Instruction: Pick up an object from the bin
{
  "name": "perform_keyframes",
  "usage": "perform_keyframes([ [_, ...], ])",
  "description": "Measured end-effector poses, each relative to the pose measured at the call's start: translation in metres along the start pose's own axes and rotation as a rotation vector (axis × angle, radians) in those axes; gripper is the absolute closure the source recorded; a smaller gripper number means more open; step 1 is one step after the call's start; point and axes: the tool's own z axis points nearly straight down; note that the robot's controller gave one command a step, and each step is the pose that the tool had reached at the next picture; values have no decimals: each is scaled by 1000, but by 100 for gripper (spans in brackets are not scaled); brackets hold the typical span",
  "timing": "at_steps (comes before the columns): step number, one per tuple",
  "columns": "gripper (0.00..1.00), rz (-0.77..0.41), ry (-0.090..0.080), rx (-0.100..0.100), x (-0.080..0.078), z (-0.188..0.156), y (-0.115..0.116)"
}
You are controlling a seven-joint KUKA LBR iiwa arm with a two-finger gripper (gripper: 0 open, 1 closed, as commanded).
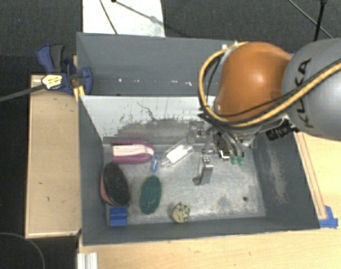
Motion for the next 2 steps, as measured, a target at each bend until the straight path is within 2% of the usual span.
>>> perform_keyframes([
  [1,0,-322,-2,1,-62,164,0],
  [2,0,-458,-12,2,-60,129,-15],
])
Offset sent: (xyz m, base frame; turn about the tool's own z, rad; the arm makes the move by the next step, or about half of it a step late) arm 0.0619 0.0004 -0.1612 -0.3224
